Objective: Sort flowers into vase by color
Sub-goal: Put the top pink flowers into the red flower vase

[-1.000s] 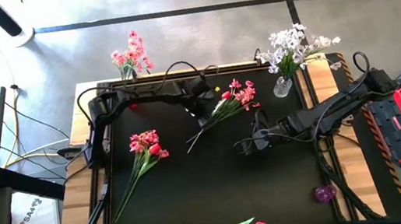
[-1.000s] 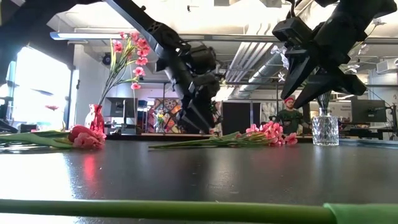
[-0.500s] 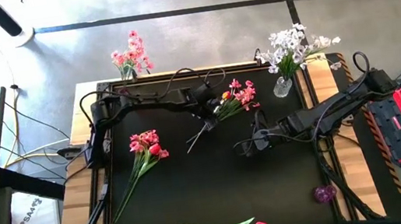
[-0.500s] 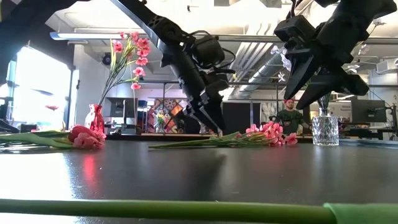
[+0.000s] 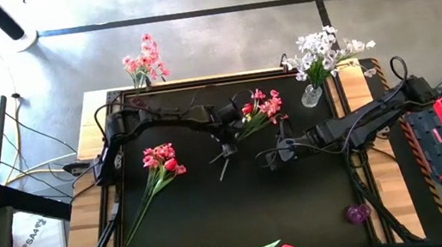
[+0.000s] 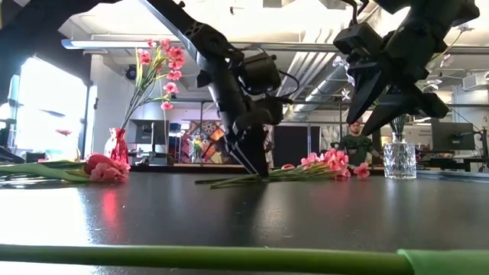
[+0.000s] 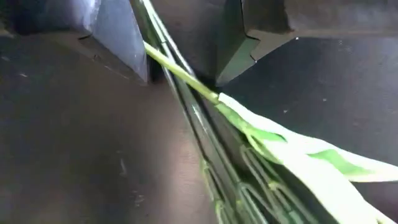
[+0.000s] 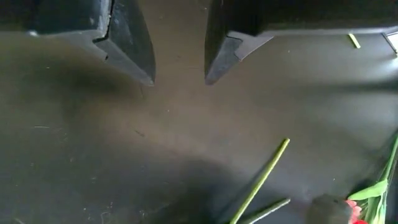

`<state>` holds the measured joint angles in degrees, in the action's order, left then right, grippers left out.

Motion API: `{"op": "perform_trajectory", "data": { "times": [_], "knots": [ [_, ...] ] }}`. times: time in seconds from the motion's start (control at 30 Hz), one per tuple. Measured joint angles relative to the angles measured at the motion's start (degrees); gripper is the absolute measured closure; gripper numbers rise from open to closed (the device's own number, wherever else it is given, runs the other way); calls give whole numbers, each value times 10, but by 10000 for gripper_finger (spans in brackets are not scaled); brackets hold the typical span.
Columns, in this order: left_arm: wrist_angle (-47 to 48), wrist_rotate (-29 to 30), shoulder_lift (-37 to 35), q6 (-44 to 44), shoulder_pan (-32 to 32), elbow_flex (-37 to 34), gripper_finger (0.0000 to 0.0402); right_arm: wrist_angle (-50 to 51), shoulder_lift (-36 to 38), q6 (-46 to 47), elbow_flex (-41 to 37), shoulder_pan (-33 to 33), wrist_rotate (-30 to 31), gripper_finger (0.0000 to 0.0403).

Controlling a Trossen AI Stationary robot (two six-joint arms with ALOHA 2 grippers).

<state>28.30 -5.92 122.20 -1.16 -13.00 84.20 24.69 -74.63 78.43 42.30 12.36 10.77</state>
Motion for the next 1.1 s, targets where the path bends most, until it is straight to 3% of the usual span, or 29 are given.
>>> {"op": "perform_trajectory", "data": {
  "times": [0.33, 0.5, 0.73, 0.87, 1.1],
  "knots": [
    [86, 137, -8, 37, 3, 2, 232, -1, 0, -3, 0, 0, -1, 277],
    [117, 166, -34, 55, 1, -2, 233, -1, 0, -3, 0, 0, 3, 277],
    [108, 152, -57, 54, -5, -1, 269, 4, 0, -5, 0, 0, 8, 277],
    [162, 138, -58, 55, -19, -1, 296, 4, 0, -7, 0, 0, 9, 277],
    [210, 72, -56, 39, -44, -1, 300, 5, 0, -16, 0, 0, 9, 277]
  ]
}}
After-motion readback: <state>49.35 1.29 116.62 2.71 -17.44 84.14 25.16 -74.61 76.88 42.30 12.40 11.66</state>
